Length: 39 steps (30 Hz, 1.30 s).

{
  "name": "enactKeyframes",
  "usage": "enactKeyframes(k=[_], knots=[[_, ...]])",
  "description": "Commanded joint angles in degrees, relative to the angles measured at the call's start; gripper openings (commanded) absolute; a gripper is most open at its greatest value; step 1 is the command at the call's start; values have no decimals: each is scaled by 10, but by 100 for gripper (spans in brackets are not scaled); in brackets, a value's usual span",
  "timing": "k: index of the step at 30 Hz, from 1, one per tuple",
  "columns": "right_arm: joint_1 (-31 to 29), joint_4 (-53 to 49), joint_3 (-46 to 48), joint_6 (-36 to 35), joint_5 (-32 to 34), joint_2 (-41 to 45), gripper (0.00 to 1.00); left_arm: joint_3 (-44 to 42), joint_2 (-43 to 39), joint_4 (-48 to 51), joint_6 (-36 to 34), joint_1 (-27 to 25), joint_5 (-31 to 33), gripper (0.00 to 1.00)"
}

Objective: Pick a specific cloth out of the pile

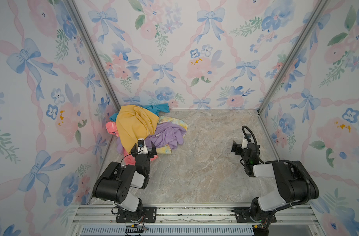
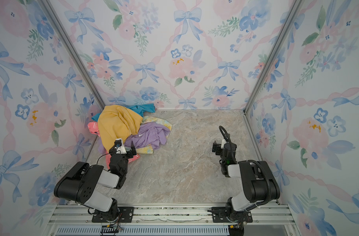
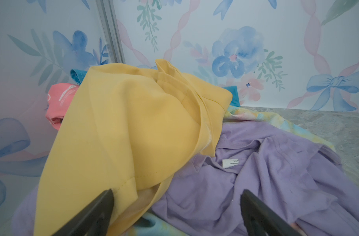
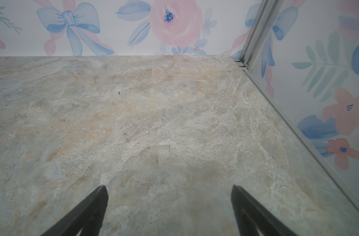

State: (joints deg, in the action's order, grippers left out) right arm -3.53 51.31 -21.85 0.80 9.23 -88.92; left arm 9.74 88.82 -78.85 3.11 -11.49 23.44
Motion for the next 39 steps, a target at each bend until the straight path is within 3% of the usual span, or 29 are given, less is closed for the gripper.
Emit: enactKeyframes(k=[1, 10, 14, 18, 25, 32, 39], knots=[[-5, 34, 10, -8, 12, 5, 97, -10, -4, -23, -15, -4, 19, 98], [-51, 128, 53, -44, 82, -3, 97, -16, -56, 10, -15, -14, 46, 98], [-55, 142, 60, -45, 92, -5, 97, 15, -103, 118, -10, -37, 78, 98], [-65, 188, 76, -52, 116, -14, 97, 101, -117, 250, -14, -66, 114, 98], [-84, 268, 101, -63, 165, -37, 97, 185, -172, 401, 59, -71, 64, 98], [-89, 290, 108, -68, 168, -42, 97, 218, -210, 460, 72, -81, 41, 98], [-89, 292, 117, -68, 161, -31, 97, 234, -196, 475, 71, -81, 7, 98]])
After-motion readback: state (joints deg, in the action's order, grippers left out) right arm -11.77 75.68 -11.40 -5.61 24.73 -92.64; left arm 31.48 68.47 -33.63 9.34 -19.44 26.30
